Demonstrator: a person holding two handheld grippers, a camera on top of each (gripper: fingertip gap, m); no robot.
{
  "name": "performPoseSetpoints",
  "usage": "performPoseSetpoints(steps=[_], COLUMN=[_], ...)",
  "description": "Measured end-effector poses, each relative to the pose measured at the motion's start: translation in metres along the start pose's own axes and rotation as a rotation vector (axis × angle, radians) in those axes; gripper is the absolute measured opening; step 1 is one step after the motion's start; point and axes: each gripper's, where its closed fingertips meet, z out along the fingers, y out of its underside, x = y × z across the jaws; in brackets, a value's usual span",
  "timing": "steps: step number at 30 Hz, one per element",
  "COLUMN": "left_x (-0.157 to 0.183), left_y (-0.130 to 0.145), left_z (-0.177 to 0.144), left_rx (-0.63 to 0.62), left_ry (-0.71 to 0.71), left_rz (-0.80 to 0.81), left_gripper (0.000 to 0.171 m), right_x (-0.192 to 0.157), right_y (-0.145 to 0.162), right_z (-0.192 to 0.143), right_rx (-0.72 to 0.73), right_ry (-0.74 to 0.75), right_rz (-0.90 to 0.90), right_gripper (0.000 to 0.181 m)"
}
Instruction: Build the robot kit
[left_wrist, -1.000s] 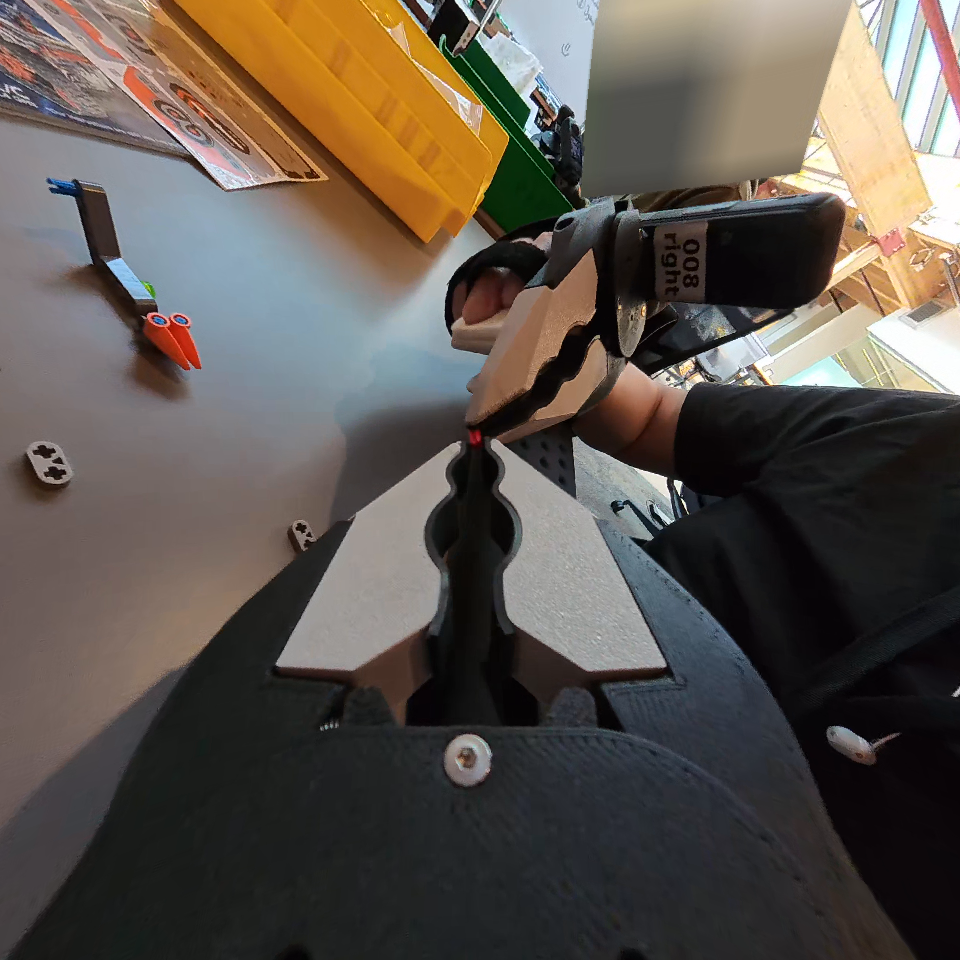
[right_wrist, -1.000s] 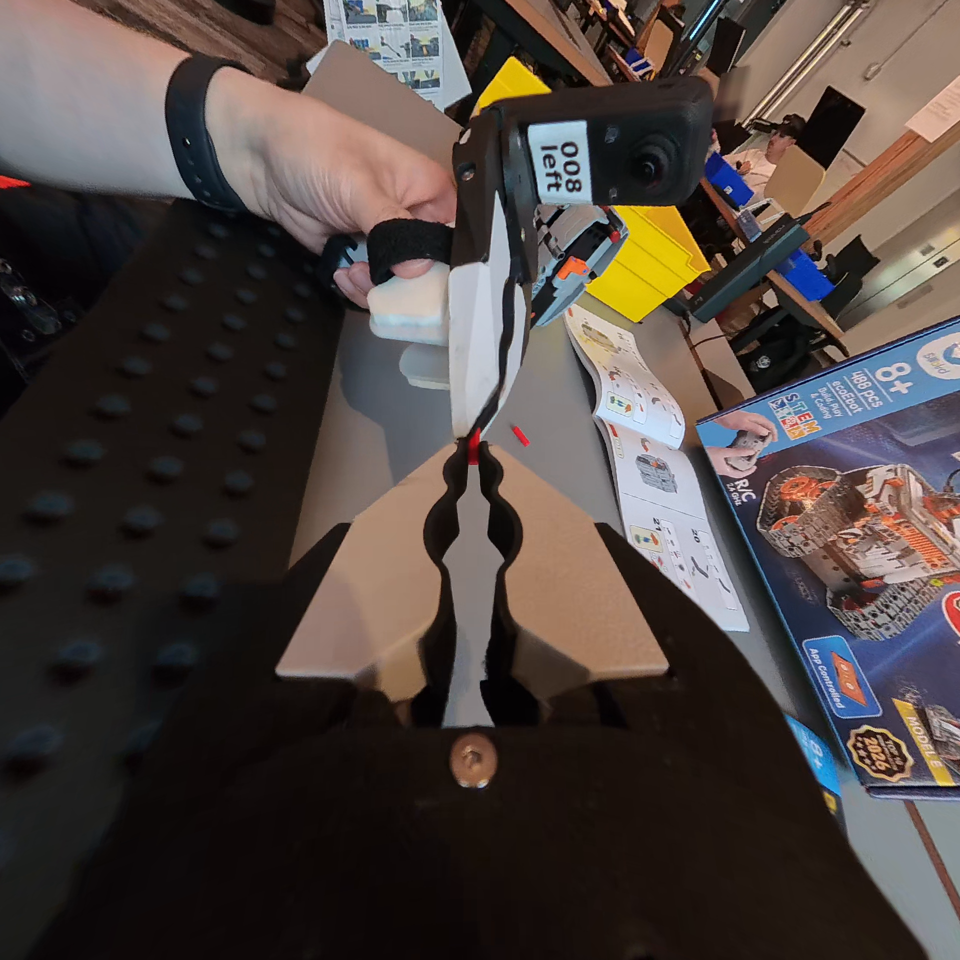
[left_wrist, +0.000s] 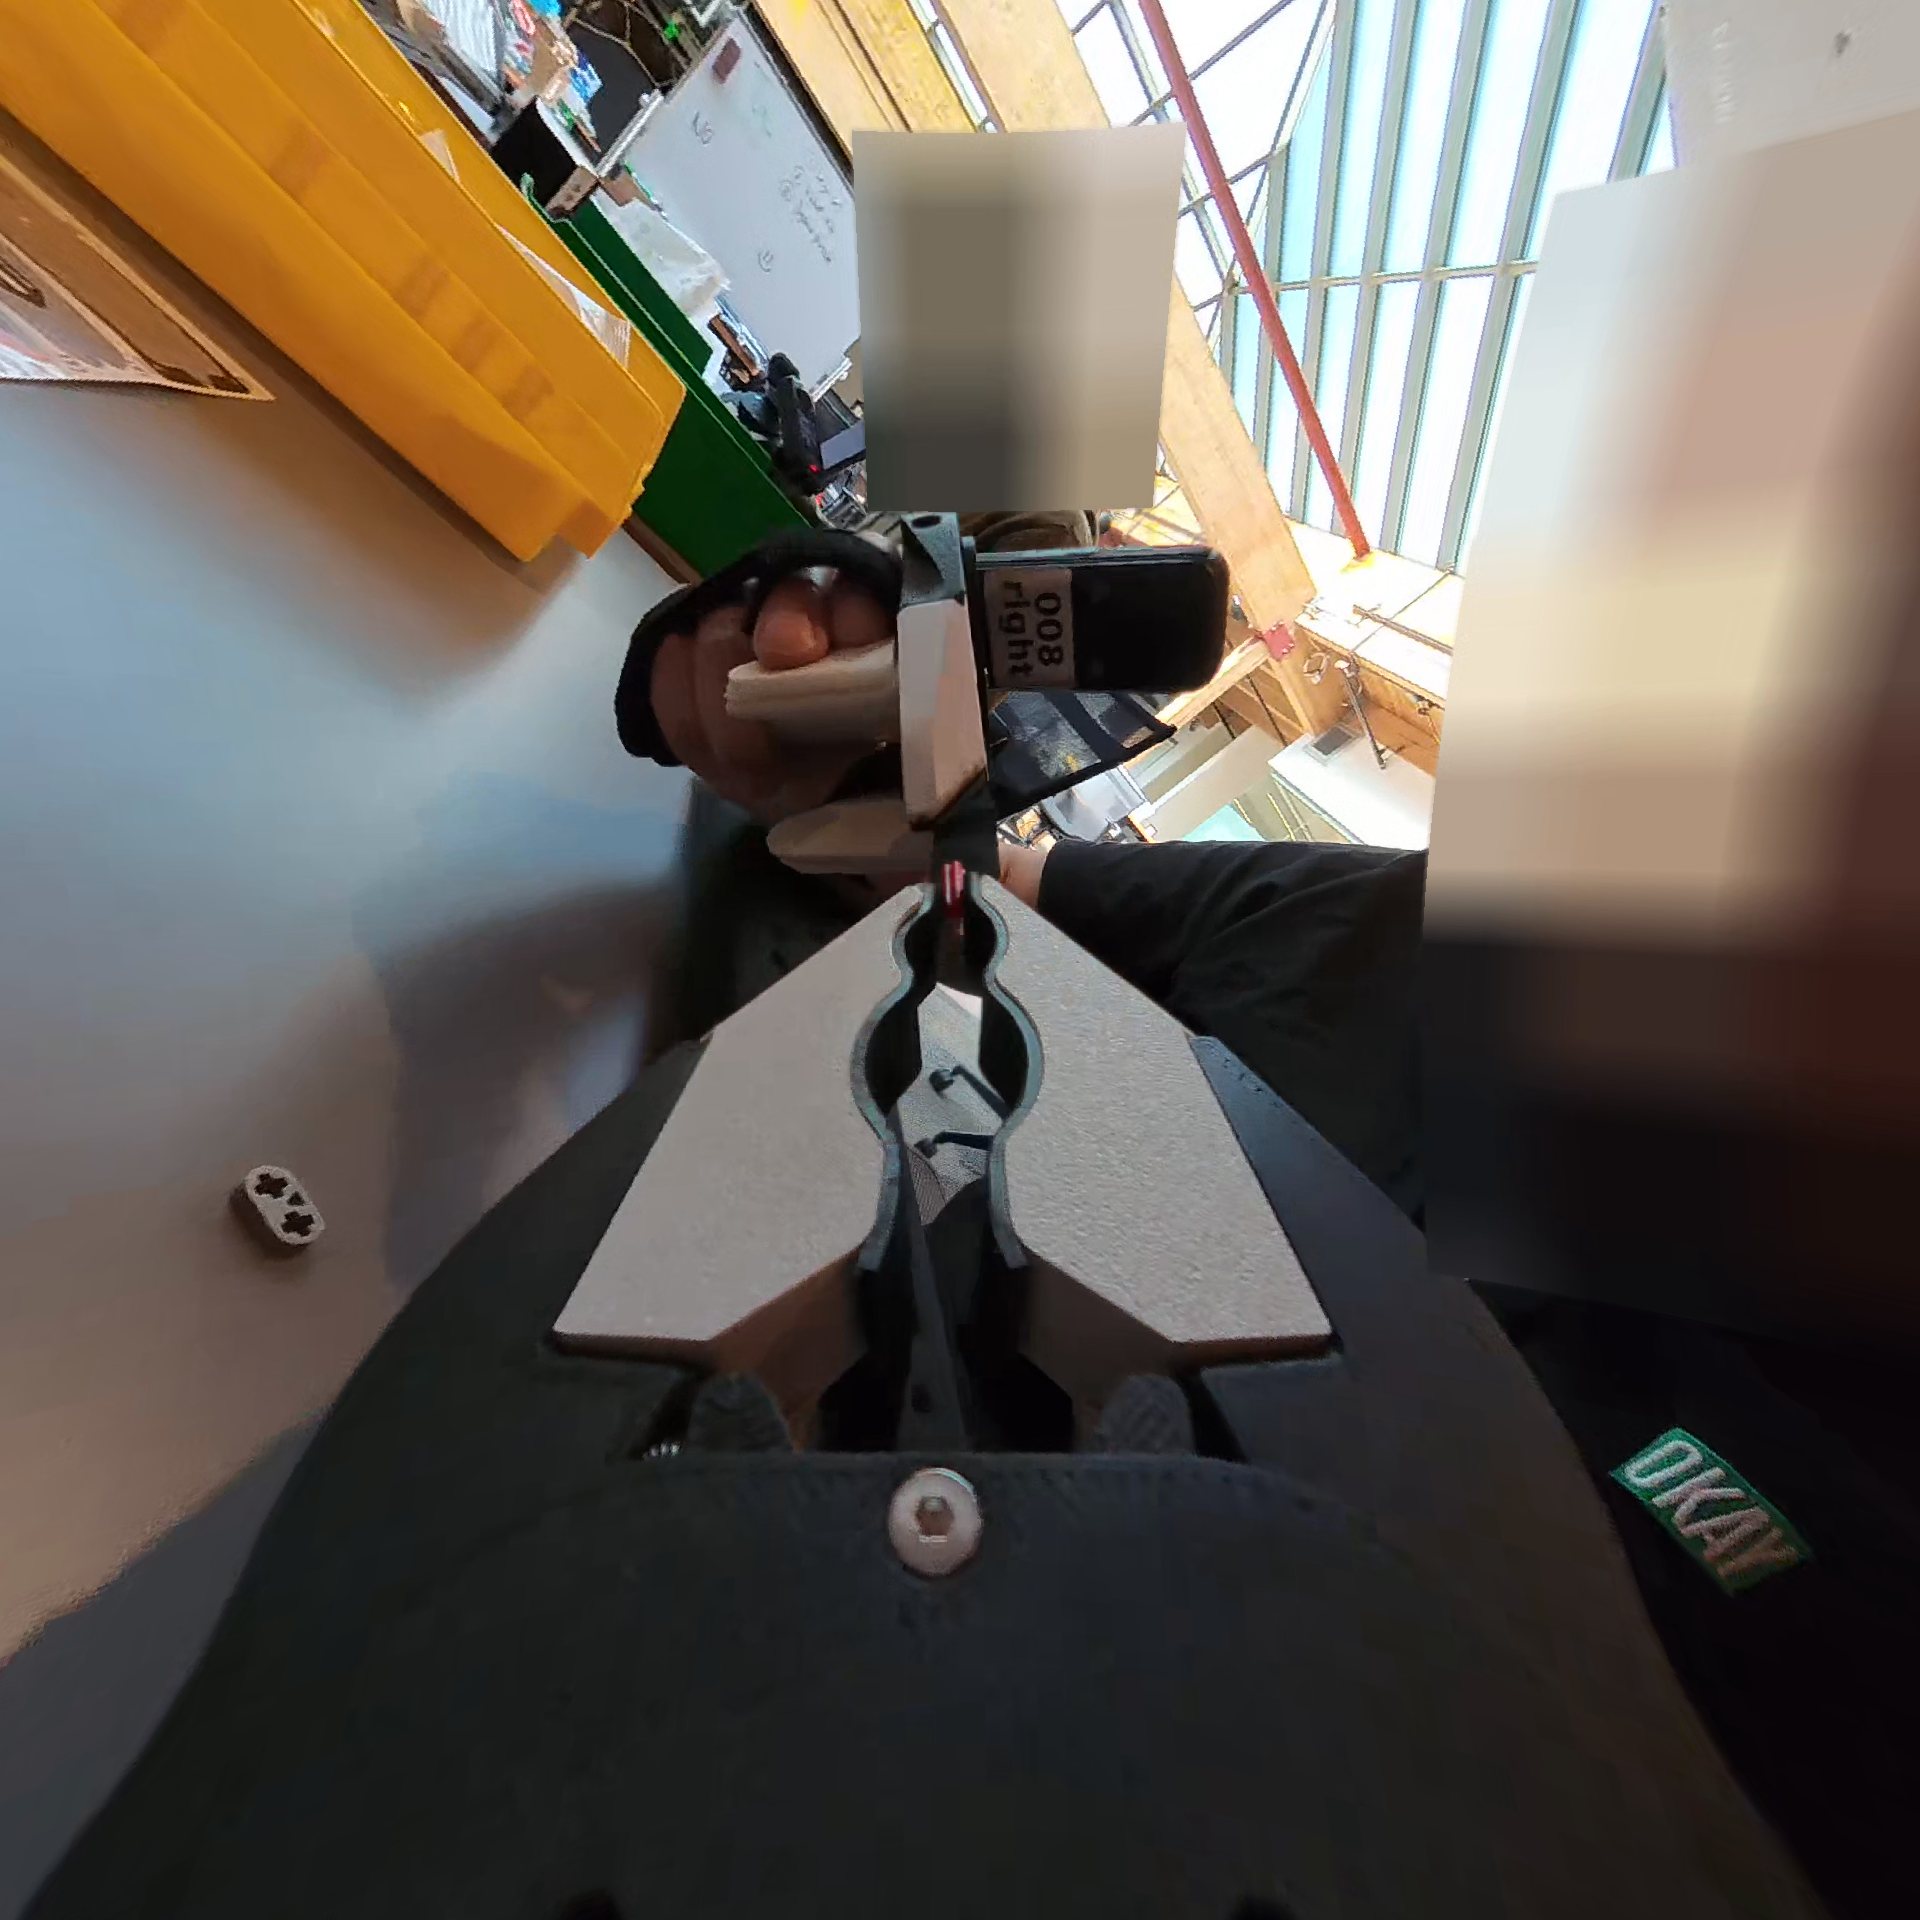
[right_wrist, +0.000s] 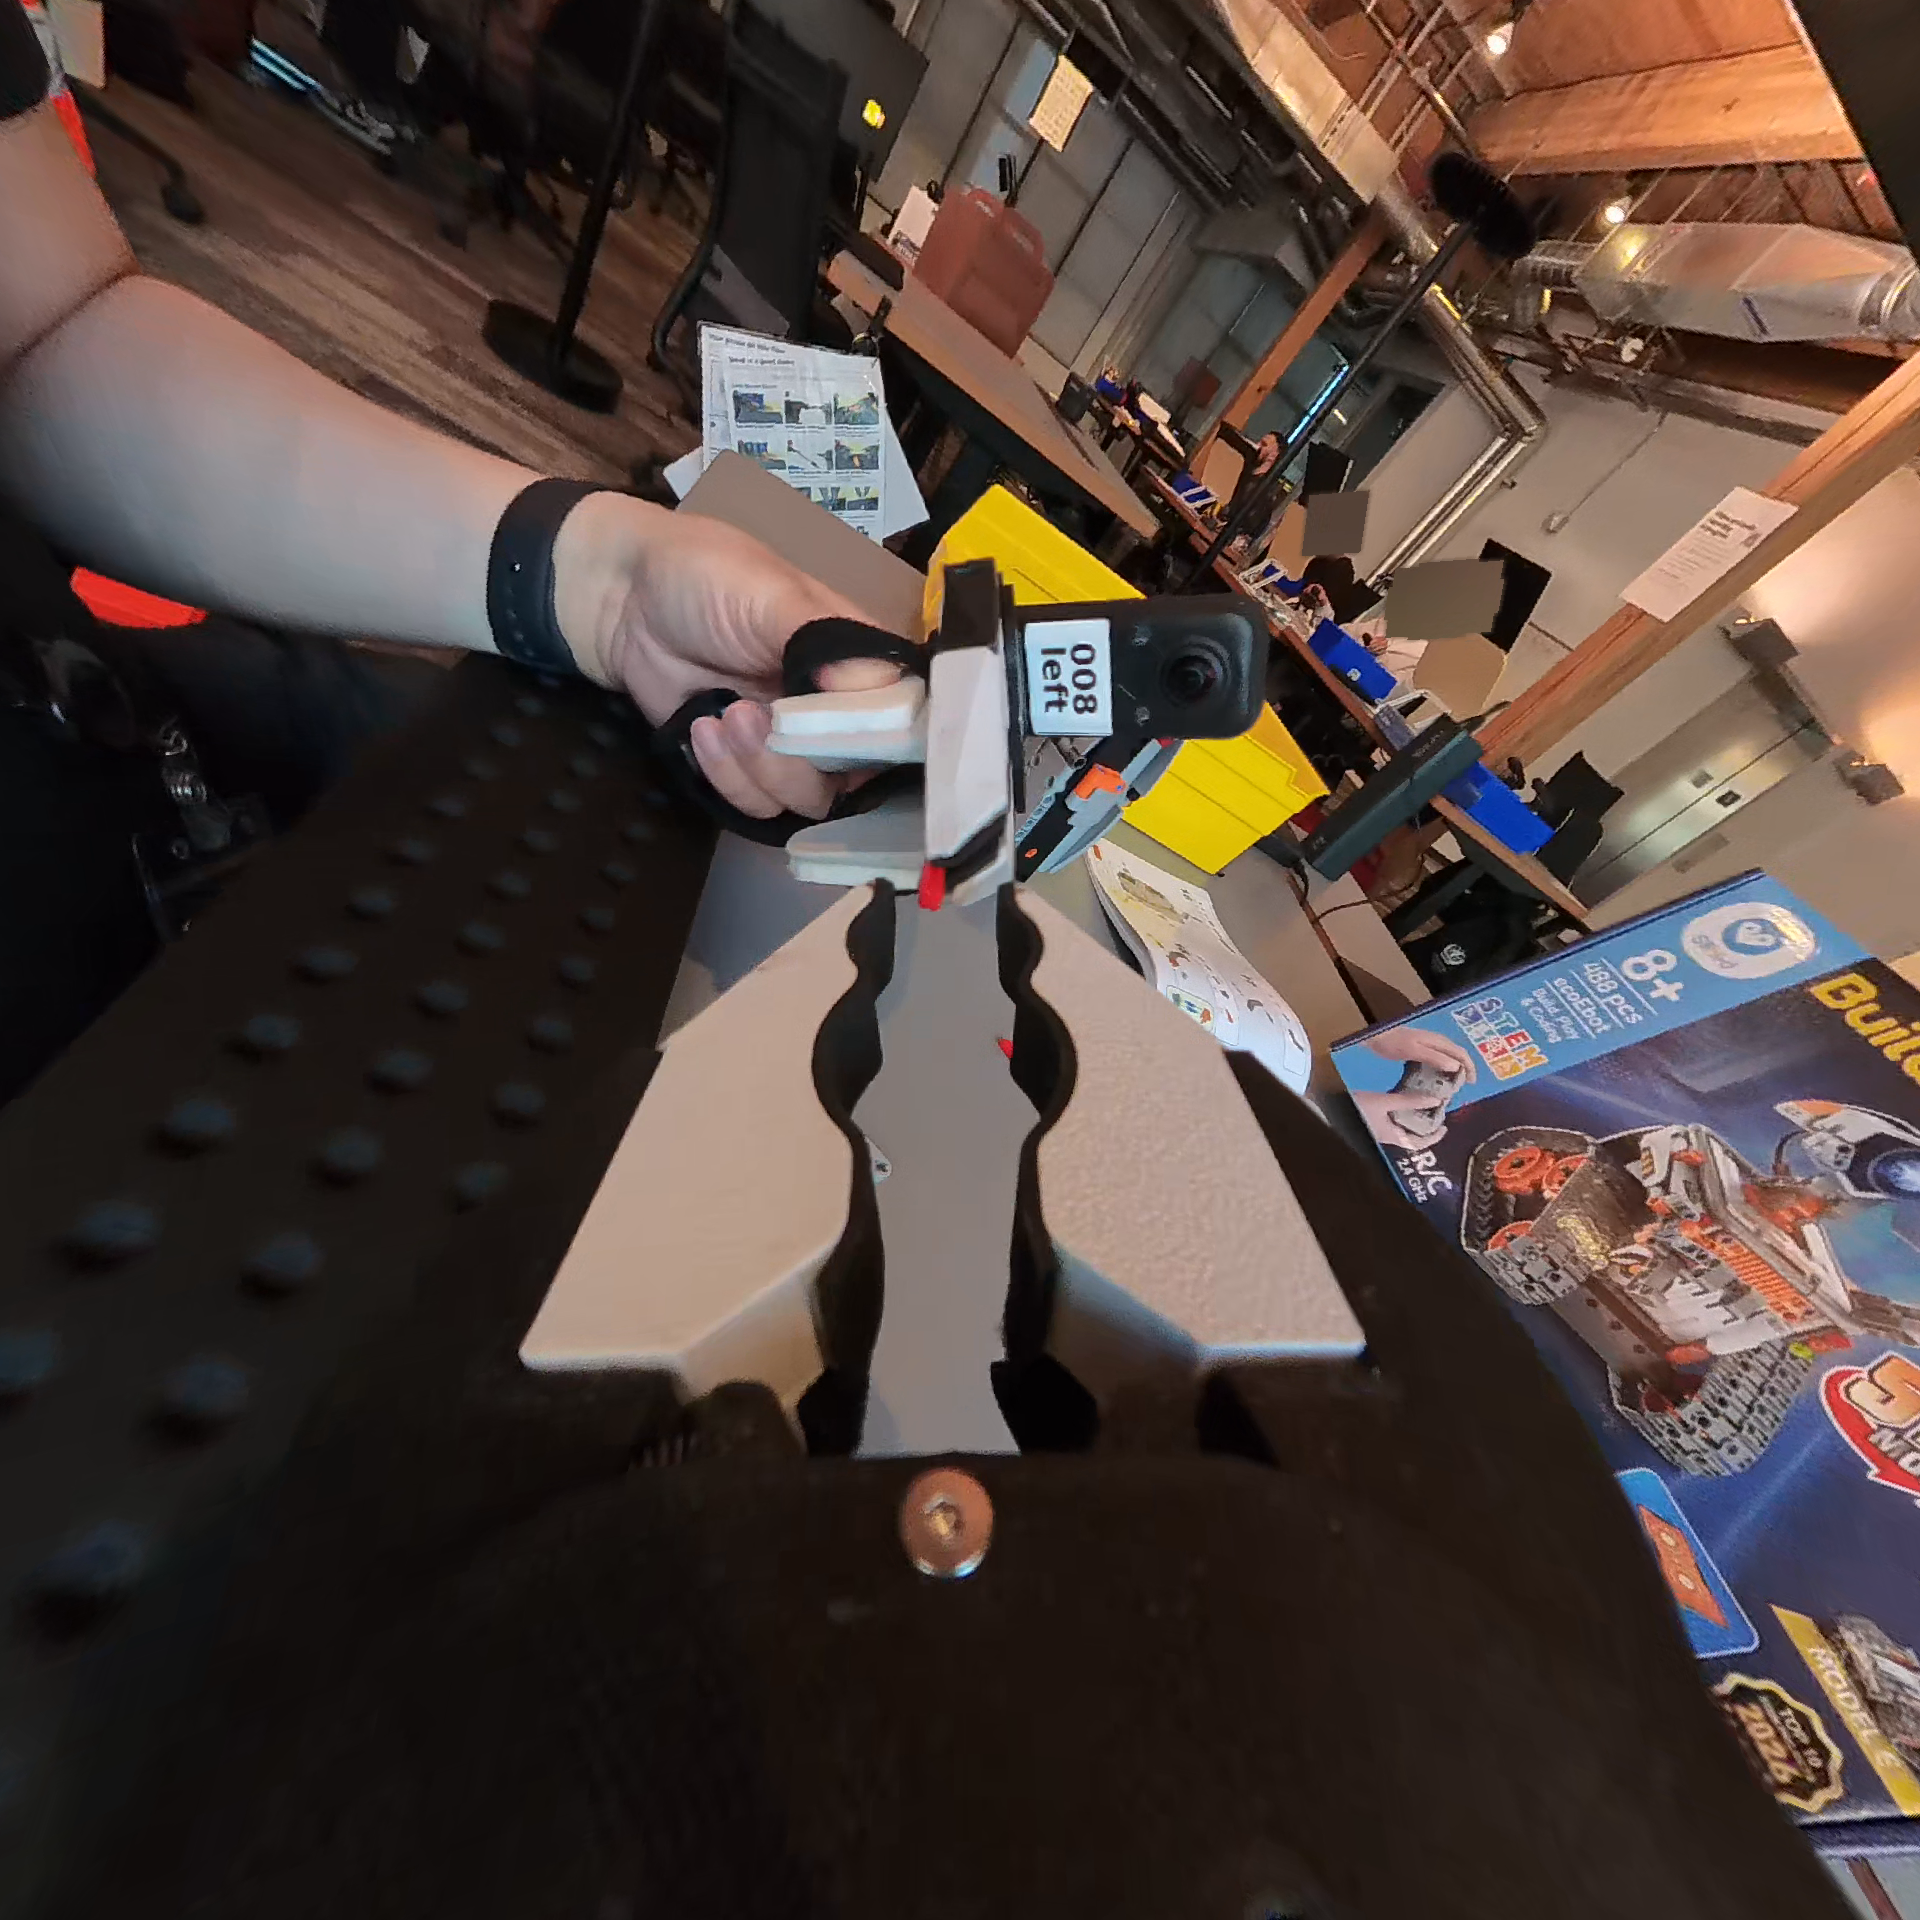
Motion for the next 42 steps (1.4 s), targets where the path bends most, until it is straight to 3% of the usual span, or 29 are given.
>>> performPoseSetpoints(steps=[8,20,42], left_x=[0.0010,0.0017,-0.0002], left_y=[0.0010,0.0010,0.0024], left_z=[-0.0002,-0.0016,-0.0026], left_rx=[-0.003,0.010,0.010], left_ry=[0.004,0.059,0.056], left_rz=[0.007,-0.076,-0.088], left_gripper=[0.001,0.000,0.001], right_x=[-0.0029,-0.0039,-0.0052], right_y=[-0.0020,-0.0032,-0.0026], right_z=[0.0022,0.0032,0.0032], right_rx=[0.001,-0.012,-0.020], right_ry=[-0.014,0.018,0.005], right_rz=[0.031,-0.046,-0.024], right_gripper=[0.006,0.004,0.004])
